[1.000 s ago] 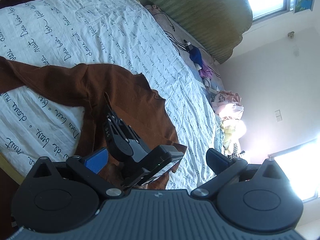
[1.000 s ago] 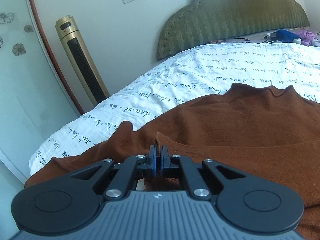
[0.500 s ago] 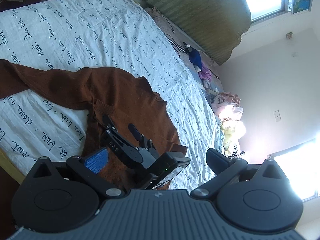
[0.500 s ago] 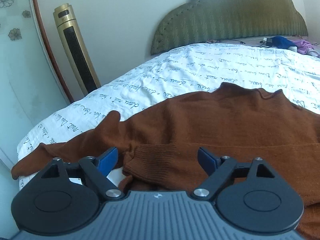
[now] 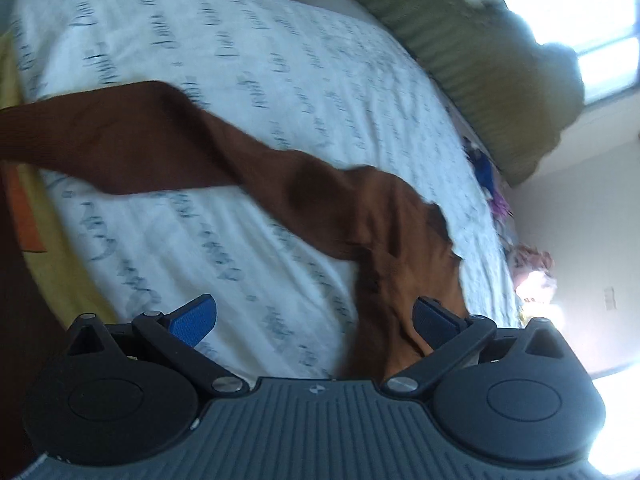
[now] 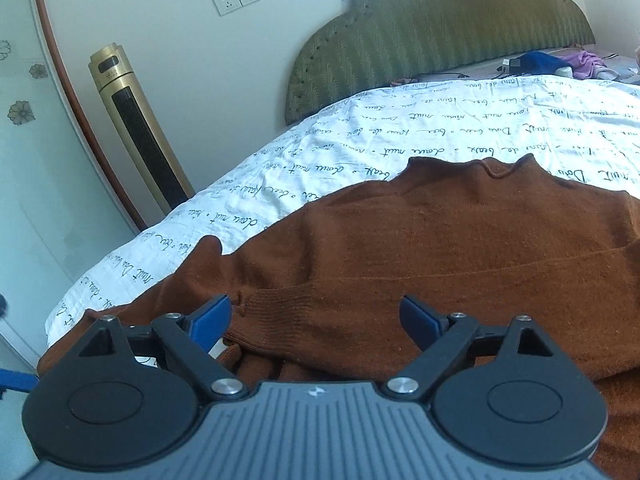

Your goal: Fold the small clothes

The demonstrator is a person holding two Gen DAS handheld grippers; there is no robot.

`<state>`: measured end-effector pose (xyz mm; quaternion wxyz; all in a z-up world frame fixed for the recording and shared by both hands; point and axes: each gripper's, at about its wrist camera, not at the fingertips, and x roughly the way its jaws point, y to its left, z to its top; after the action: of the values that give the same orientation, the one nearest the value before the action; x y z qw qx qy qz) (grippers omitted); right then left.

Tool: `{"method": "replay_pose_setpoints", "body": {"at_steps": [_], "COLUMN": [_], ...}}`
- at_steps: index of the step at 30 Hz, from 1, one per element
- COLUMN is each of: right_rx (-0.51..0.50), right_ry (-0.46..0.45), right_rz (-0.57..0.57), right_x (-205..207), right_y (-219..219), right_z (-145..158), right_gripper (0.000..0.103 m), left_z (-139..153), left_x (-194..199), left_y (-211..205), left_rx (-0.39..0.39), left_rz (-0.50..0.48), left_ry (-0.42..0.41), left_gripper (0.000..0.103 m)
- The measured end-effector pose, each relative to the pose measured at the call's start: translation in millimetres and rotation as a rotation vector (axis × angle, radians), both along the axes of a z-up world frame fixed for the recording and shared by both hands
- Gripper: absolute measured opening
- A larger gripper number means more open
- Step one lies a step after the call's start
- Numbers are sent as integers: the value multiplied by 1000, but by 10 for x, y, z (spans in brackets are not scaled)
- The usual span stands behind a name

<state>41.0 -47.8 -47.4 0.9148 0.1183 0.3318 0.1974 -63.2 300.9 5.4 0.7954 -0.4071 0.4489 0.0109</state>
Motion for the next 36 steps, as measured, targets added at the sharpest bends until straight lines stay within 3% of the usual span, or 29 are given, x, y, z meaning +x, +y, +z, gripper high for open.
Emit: {"method": "replay_pose_setpoints", "body": {"at_steps": [3,5,7,9,12,15,24,26,28,32,36], "right_rx": [36,18,14,40,60,49,54,47,42,28,21], "right_ry": [-31,-57,-61,-57,-60,-86,-48,-42,-43,-50,-52], "right_rz": [62,62,80,80,104,123,93,80,86,88,82], "right_x": [-76,-127,-142,-153,-179,-227,-219,-211,-215,-242,-250], "right_y": [7,38,68,63,88,146,73,72,83,109,103], "right_z": [24,39,37,30,36,64,21,15,21,44,64], "right_gripper": [92,92,92,92,92,92,93,98,98,98,98], "left_z": [-165,-204,-241,-274,-278,-352,-646,-676,-741,-820,-688], "left_x": [-207,-349,-429,-476,-468,-412,-445,-413,-381,-358,-396], "left_y": [423,613,772,922,1088,1237,1626,1640,1660,1703,1679], "left_rx": [96,124,161,133,154,154,-7,-18,-64,-90,-32], "left_rz": [131,182,236,276,316,336,413,419,434,439,453], "left_ry": [24,-18,-10,-55,-86,-79,-80,-74,-57,-28,-34], "left_gripper": [102,102,103,102,102,102,101,89,59,39,25]}}
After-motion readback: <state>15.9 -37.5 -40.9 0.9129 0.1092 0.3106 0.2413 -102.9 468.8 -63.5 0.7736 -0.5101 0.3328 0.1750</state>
